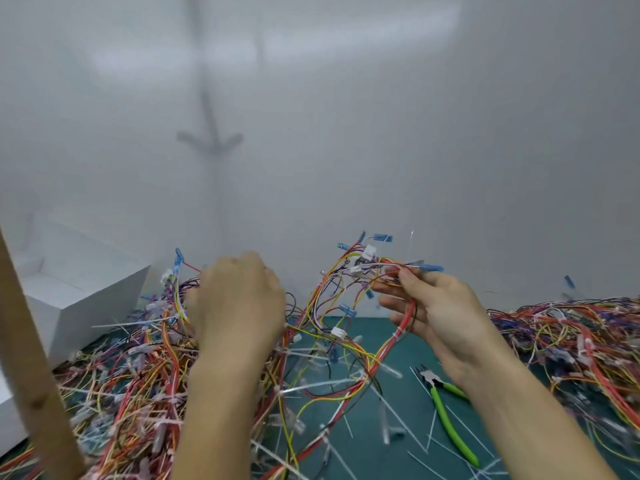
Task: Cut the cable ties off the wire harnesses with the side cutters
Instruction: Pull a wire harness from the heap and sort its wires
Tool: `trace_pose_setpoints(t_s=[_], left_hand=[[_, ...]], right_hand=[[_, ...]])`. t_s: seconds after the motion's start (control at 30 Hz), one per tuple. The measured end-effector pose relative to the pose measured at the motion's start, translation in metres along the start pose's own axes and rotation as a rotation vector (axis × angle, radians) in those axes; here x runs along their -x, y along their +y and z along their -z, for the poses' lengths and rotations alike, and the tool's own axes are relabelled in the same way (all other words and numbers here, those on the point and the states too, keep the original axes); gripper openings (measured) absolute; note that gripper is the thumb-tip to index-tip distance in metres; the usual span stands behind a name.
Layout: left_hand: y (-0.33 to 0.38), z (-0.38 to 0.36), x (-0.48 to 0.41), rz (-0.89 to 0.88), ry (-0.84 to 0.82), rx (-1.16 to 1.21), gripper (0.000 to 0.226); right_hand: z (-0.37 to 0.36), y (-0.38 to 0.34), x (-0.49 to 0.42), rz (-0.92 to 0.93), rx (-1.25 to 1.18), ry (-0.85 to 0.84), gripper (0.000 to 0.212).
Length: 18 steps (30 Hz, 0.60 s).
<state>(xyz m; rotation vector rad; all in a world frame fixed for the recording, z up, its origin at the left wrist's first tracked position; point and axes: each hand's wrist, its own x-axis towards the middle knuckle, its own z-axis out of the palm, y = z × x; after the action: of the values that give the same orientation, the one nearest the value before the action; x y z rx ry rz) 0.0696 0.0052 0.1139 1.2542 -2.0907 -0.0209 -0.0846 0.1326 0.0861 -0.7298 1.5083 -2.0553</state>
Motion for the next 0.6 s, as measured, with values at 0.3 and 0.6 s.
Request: trace_pose_setpoints(t_s=[0.3, 0.6], left_hand=[[-0.056, -0.002, -0.007, 0.395, -0.196, -0.021, 0.047], [-0.043, 0.012, -0.007, 0.248, 0.238, 0.238, 0.049]], right_hand=[[-0.008, 0.021, -0.003, -0.004, 0.099, -0.032, 0.016], [-0.008, 0.077, -0.008, -0.039, 1.256, -0.279, 0.026]])
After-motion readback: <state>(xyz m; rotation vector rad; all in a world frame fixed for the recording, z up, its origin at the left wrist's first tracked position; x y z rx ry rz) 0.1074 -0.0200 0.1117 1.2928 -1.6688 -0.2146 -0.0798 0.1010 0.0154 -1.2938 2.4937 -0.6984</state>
